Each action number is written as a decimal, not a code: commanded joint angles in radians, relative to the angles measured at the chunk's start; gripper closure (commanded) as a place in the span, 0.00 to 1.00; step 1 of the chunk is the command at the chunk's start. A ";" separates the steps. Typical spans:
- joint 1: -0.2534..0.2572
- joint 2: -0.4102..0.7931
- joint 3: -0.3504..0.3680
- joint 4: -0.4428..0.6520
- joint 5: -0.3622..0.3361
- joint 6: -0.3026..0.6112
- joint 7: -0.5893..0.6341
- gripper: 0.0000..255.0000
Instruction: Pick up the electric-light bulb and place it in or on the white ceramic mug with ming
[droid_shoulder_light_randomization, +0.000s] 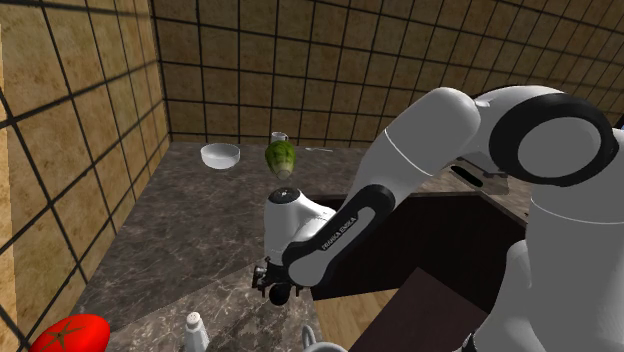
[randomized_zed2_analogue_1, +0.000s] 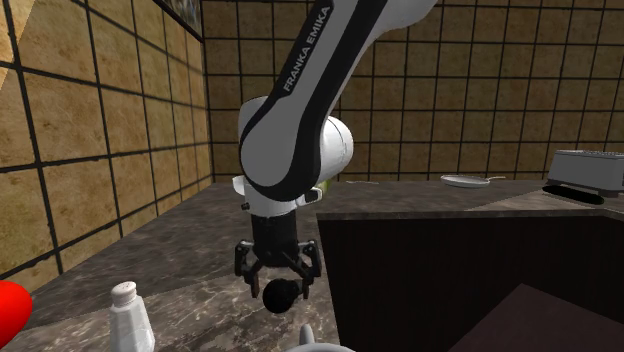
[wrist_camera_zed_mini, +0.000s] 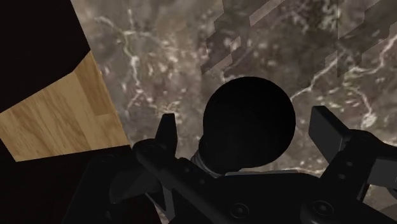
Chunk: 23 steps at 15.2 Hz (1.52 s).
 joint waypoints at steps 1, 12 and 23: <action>0.001 0.012 -0.001 0.004 -0.001 0.008 0.002 0.00; 0.001 0.012 -0.001 0.005 -0.001 0.007 0.002 1.00; -0.002 -0.051 0.004 -0.001 0.006 -0.050 -0.004 1.00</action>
